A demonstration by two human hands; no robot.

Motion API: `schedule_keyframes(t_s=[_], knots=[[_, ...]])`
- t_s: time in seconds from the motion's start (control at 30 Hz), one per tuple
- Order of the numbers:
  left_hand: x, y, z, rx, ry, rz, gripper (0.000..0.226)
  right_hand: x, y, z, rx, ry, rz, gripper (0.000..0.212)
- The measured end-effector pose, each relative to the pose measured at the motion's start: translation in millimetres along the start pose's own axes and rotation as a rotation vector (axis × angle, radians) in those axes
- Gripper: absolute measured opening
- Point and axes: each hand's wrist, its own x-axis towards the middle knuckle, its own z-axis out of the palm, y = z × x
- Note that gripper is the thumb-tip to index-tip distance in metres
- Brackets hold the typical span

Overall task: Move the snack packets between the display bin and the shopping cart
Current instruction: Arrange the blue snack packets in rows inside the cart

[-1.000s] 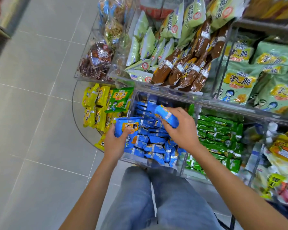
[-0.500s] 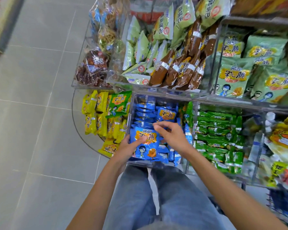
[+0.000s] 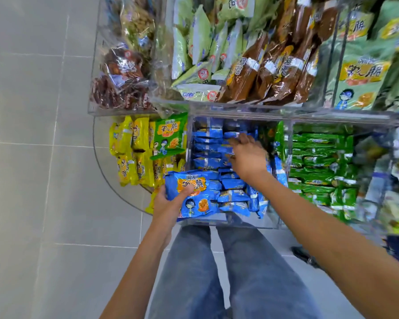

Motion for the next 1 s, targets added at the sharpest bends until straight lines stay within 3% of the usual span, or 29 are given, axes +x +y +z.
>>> schedule_keyframes(t_s=[0.07, 0.13, 0.23, 0.33, 0.4, 0.5, 0.63, 0.7, 0.87, 0.93, 1.0], knots=[[1.0, 4.0, -1.6, 0.004, 0.029, 0.046, 0.036, -25.7, -4.7, -8.7, 0.241, 0.080, -0.003, 0.040], [0.3, 11.6, -2.0, 0.051, 0.057, 0.095, 0.058, -53.2, -7.8, -21.4, 0.517, 0.155, 0.023, 0.039], [-2.6, 27.0, -2.0, 0.153, 0.061, 0.184, 0.086, -86.4, -10.4, -46.4, 1.000, 0.138, 0.151, 0.035], [1.0, 36.3, -0.9, 0.290, -0.028, 0.183, 0.078, -103.1, -8.3, -65.4, 1.427, 0.017, 0.184, 0.026], [0.7, 39.1, 4.4, 0.351, -0.123, 0.118, 0.056, -104.7, -11.2, -70.9, 1.519, -0.006, 0.232, 0.017], [-10.9, 40.5, 21.3, 0.306, -0.251, 0.016, 0.036, -103.3, -24.7, -69.8, 1.569, 0.101, 0.371, 0.019], [-32.8, 37.9, 39.3, 0.167, -0.433, -0.115, 0.061, -104.7, -43.8, -61.3, 1.488, 0.221, 0.413, 0.014], [-38.7, 34.6, 38.9, 0.089, -0.500, -0.181, 0.062, -105.9, -47.4, -57.6, 1.444, 0.263, 0.424, 0.013], [-40.1, 27.5, 33.9, 0.057, -0.458, -0.241, 0.045, -109.0, -40.8, -43.7, 1.567, 0.287, 0.486, 0.012], [-39.4, 25.6, 30.3, 0.065, -0.426, -0.232, 0.044, -108.4, -29.4, -29.6, 1.317, 0.322, 0.548, 0.012], [-37.7, 23.3, 27.3, 0.070, -0.395, -0.204, 0.053, -105.7, -14.4, -12.8, 0.925, 0.289, 0.566, 0.037]])
